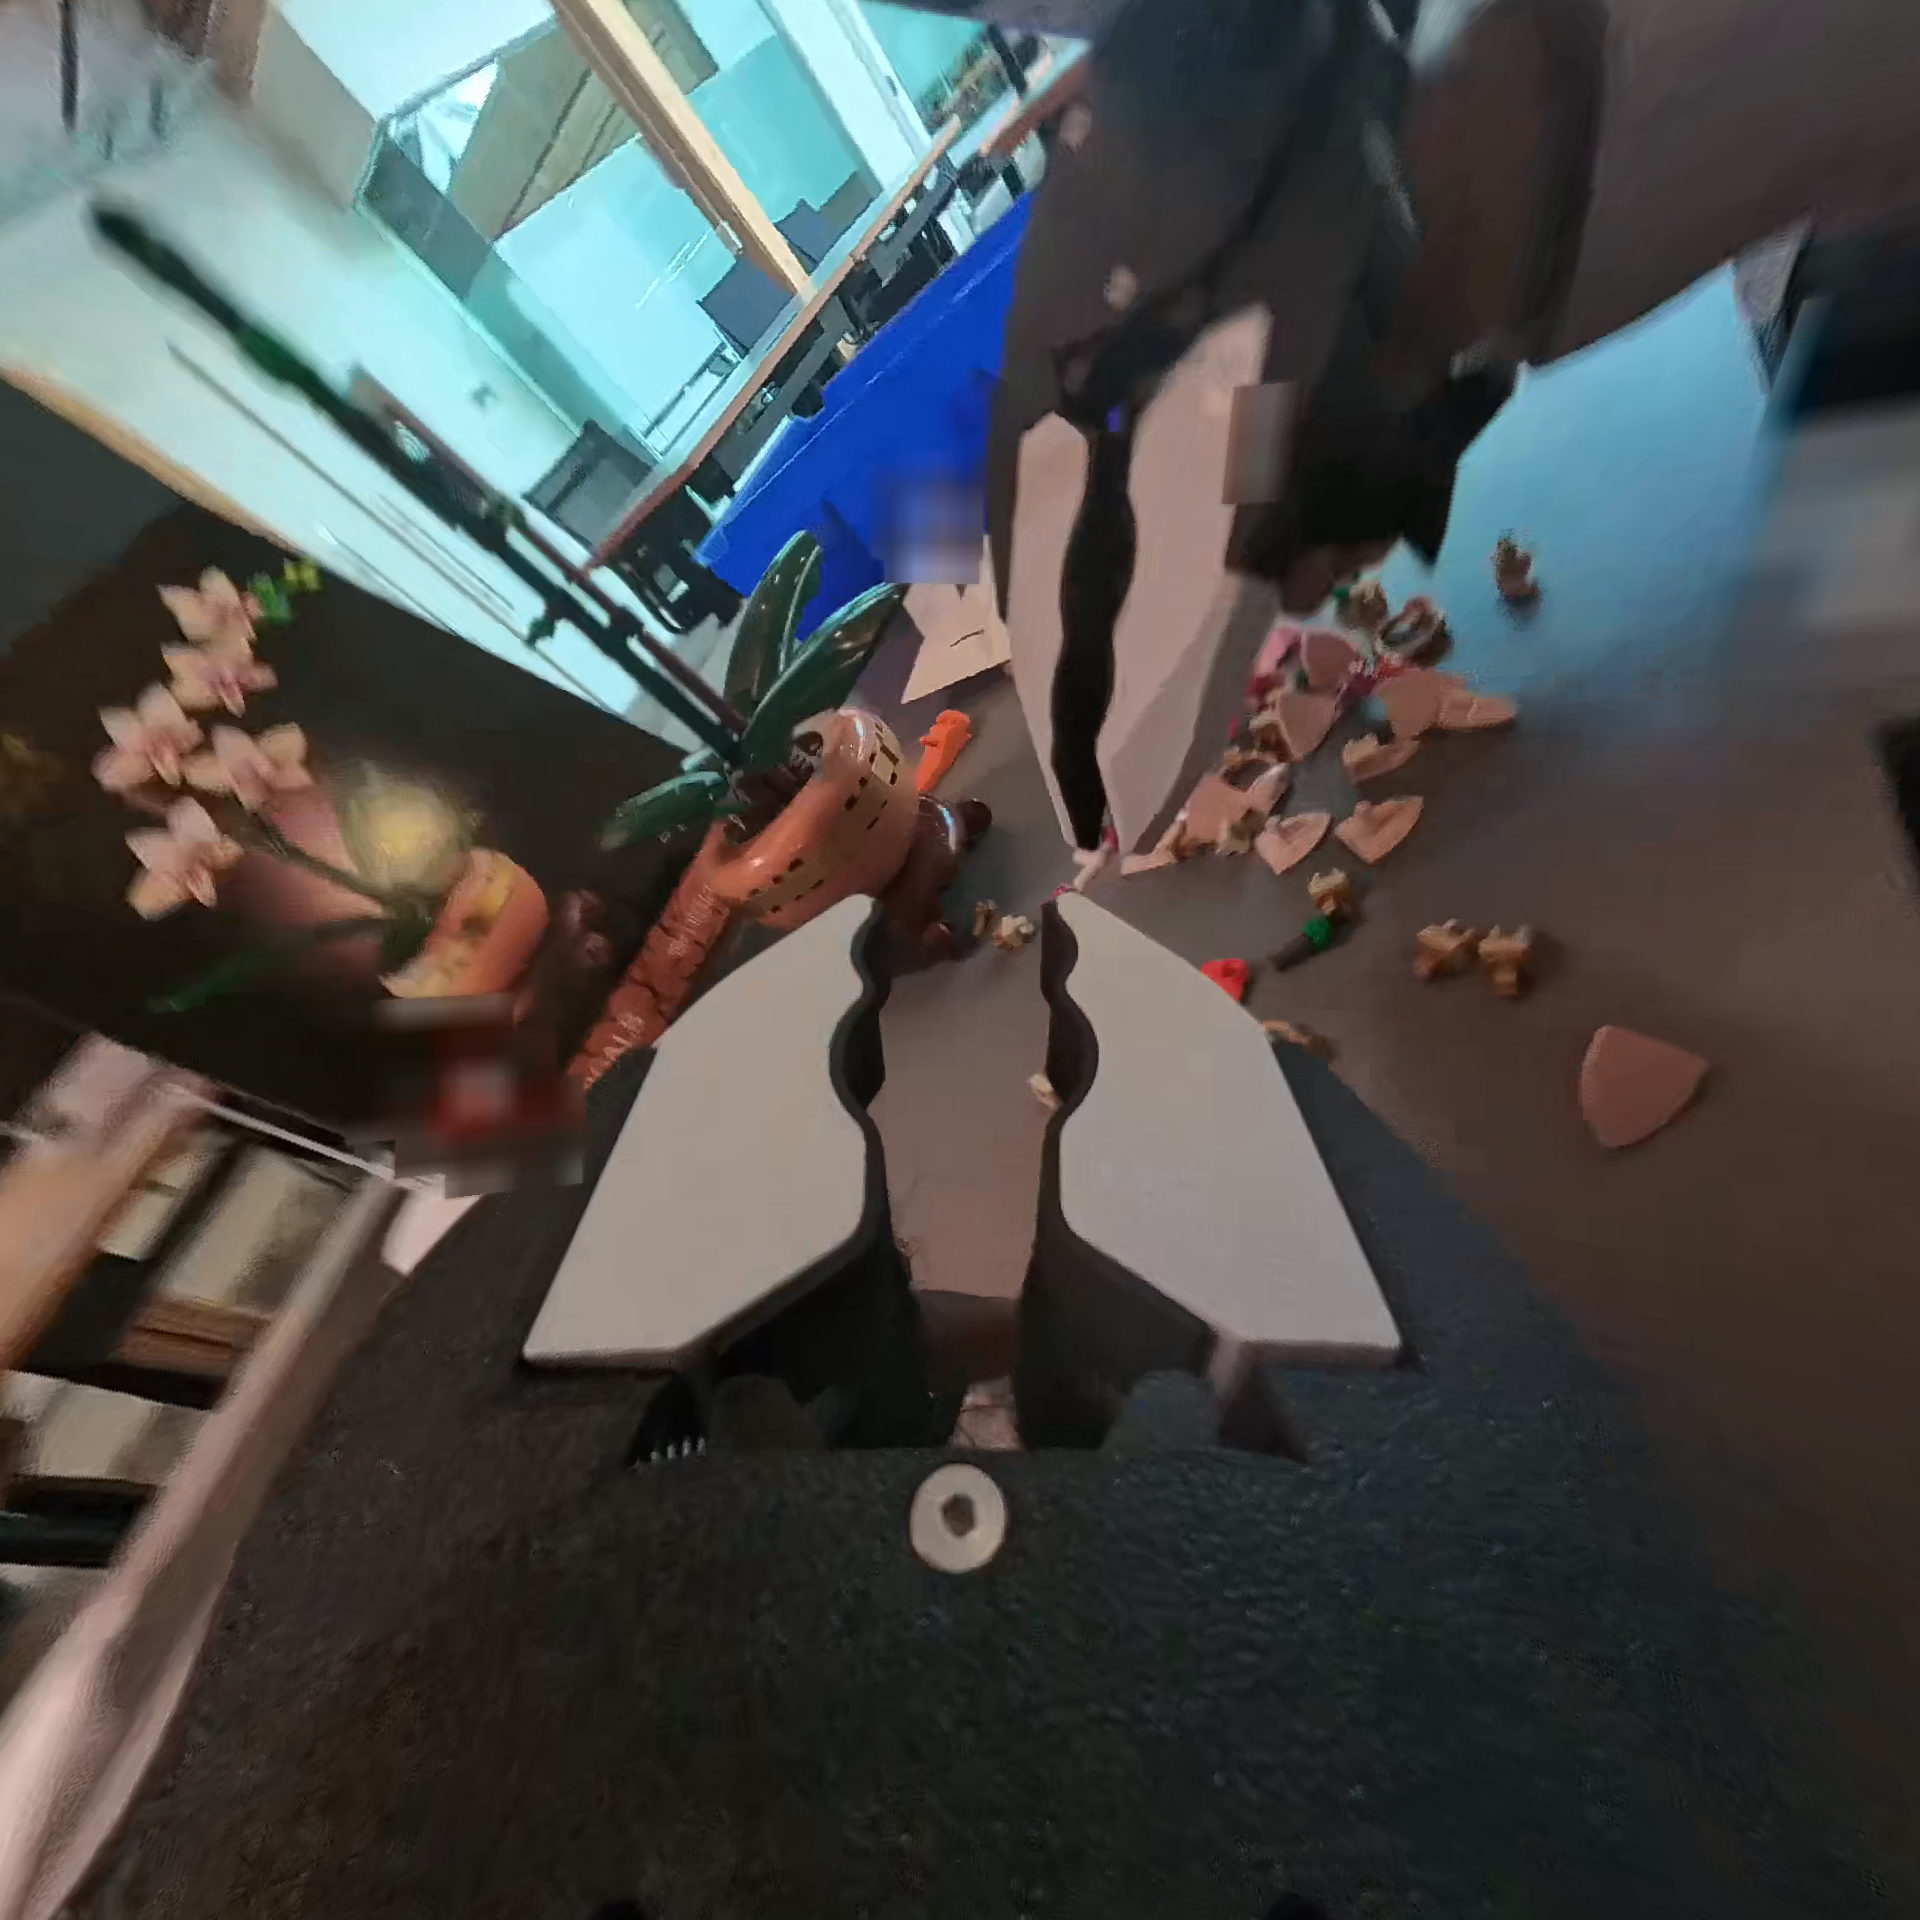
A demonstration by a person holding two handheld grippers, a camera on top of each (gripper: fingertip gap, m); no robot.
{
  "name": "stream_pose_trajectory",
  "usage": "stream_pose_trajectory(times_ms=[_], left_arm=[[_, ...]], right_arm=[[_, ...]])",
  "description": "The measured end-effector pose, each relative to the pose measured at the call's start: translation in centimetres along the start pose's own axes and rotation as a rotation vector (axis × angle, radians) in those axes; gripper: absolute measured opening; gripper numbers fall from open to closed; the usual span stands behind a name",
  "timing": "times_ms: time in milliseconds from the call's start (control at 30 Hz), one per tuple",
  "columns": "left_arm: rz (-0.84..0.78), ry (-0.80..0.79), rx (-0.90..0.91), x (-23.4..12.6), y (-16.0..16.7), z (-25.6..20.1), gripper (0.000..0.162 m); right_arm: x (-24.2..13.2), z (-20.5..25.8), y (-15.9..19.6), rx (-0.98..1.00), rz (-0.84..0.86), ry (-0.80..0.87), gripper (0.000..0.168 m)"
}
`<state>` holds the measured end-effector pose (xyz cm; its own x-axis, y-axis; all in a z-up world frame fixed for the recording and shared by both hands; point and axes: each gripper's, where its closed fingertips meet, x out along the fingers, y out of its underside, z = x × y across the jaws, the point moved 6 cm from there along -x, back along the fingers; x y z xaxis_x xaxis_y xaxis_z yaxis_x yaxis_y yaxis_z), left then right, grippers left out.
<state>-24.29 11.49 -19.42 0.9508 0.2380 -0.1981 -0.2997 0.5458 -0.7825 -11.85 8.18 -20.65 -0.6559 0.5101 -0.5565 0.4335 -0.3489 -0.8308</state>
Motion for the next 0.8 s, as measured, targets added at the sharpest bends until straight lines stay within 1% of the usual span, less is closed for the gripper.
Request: stream_pose_trajectory(times_ms=[67,133,200,333,367,433,467,567,667,800], left_arm=[[0.033,-0.006,0.201,0.6,-0.2,-0.4,0.027],[0.071,0.009,0.379,1.0,-0.1,-0.9,0.027],[0.059,0.006,0.467,1.2,-0.4,-1.3,0.025],[0.029,0.014,0.506,1.4,-1.0,-1.8,0.023],[0.039,0.006,0.526,1.5,-1.0,-1.9,0.020],[0.068,-0.039,0.558,1.6,-0.9,-1.9,0.007],[0.086,-0.051,0.559,1.7,-0.9,-1.9,0.006],[0.096,-0.065,0.475,1.5,-0.9,-1.6,0.003],[0.108,-0.074,0.430,1.4,-0.7,-1.3,0.002],[0.121,-0.055,0.405,1.5,-0.5,-1.6,0.002]], right_arm=[[-0.3,0.5,-0.9,0.127,-0.086,-0.128,0.006],[-0.7,0.5,-1.3,0.229,-0.150,-0.216,0.006],[-0.9,0.4,-1.4,0.280,-0.172,-0.254,0.005],[-0.6,0.6,-1.2,0.290,-0.151,-0.251,0.006],[-0.5,0.7,-1.3,0.293,-0.153,-0.255,0.006],[-0.3,0.7,-1.3,0.299,-0.139,-0.243,0.006],[-0.1,0.7,-1.2,0.296,-0.135,-0.231,0.006],[-0.2,0.8,-1.4,0.268,-0.159,-0.195,0.008],[-0.4,0.8,-1.7,0.186,-0.171,-0.098,0.012],[-0.4,1.4,-2.1,0.053,-0.162,0.027,0.013]])
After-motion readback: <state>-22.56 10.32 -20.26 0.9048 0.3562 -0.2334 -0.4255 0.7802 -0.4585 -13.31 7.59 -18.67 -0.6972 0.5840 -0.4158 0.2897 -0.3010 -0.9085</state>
